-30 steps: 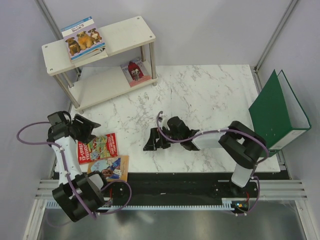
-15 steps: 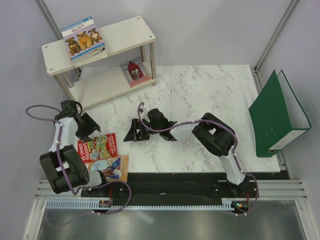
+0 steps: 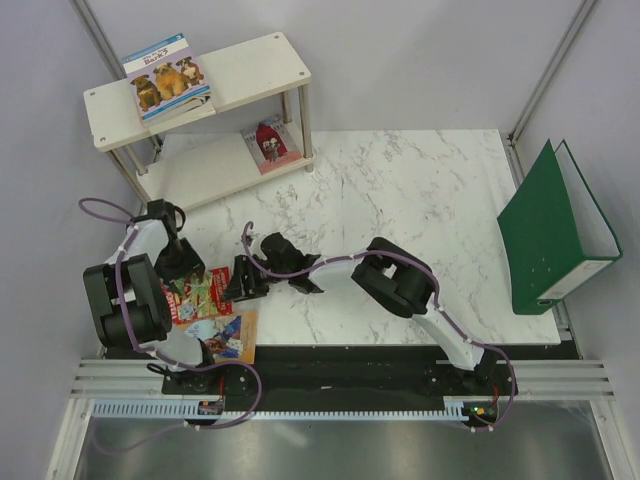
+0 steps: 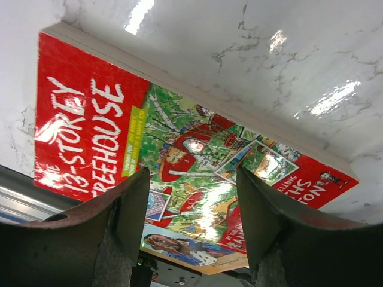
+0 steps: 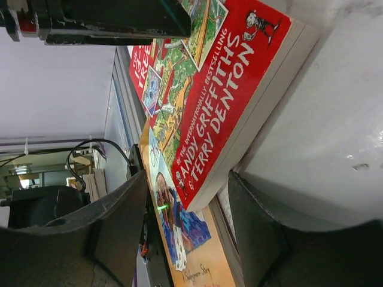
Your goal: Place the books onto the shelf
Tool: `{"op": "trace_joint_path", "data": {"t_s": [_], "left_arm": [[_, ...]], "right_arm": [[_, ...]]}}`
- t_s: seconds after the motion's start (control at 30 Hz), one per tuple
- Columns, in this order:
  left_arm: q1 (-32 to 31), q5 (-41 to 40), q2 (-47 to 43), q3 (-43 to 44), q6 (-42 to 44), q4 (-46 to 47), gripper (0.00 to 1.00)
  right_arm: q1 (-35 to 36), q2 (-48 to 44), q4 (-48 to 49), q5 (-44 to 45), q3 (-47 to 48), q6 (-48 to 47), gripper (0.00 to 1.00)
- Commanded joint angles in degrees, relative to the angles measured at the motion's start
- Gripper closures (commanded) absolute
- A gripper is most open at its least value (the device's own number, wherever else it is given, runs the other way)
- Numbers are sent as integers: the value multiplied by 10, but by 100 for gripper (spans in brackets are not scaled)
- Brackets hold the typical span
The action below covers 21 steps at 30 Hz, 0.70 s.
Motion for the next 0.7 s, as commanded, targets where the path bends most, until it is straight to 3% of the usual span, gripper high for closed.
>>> {"op": "trace_joint_path", "data": {"t_s": [0.0,0.37,0.5,0.67], "left_arm": [[1,2,32,17,28,-3,34],[-12,32,57,14,35,6,34],[-20,43,64,13,39,10,34],[-59,59,81,13,44,12,34]], "right_arm": [[10,27,-12,3,53,7,37],[19,47,-10,32,121,28,54],[19,38,-35,65,131,18,67],[18,21,-65,78,124,1,74]]}}
